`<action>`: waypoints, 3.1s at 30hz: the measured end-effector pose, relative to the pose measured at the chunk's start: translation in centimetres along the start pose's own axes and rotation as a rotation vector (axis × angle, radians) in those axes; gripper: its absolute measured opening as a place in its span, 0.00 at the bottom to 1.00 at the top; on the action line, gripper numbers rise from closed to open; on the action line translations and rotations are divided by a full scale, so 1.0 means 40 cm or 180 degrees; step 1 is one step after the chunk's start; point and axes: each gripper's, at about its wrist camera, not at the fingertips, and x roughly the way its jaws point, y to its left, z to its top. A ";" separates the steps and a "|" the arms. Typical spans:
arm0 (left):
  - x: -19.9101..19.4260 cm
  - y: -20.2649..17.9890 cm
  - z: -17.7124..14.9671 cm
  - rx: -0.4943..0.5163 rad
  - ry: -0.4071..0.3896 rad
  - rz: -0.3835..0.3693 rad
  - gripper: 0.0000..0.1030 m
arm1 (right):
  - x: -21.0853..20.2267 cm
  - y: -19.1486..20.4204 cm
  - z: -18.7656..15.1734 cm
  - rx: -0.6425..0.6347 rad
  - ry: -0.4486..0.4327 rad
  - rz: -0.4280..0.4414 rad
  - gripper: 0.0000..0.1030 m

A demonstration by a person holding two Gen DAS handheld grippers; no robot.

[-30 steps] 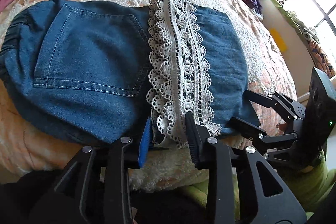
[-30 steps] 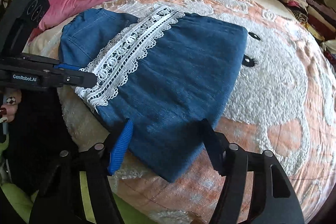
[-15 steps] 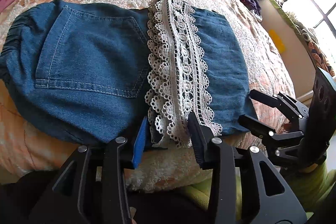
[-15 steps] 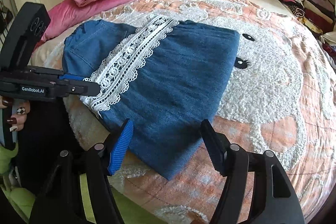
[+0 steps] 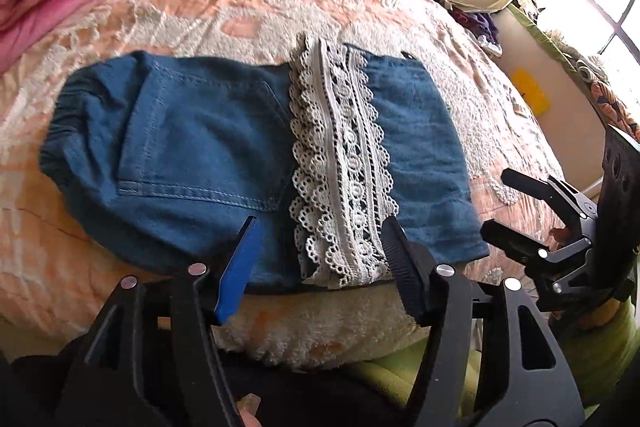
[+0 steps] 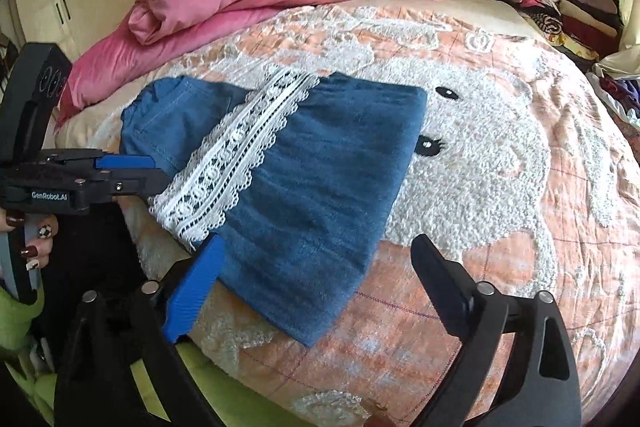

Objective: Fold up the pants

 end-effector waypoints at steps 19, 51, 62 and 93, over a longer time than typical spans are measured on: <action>-0.122 0.105 0.023 -0.0219 -0.0403 0.0310 0.89 | -0.033 0.034 0.056 -0.0075 -0.0223 -0.0050 0.95; -0.106 0.333 -0.003 -0.0909 -0.0242 0.0104 0.90 | 0.124 0.236 0.337 -0.0638 -0.0069 0.0482 0.96; -0.007 0.362 0.023 -0.1266 0.0268 -0.0421 0.50 | 0.333 0.353 0.443 -0.1101 0.0468 0.0726 0.96; -0.050 0.294 0.020 -0.1070 -0.0039 -0.0531 0.25 | 0.378 0.361 0.459 -0.0881 0.0597 0.2000 0.34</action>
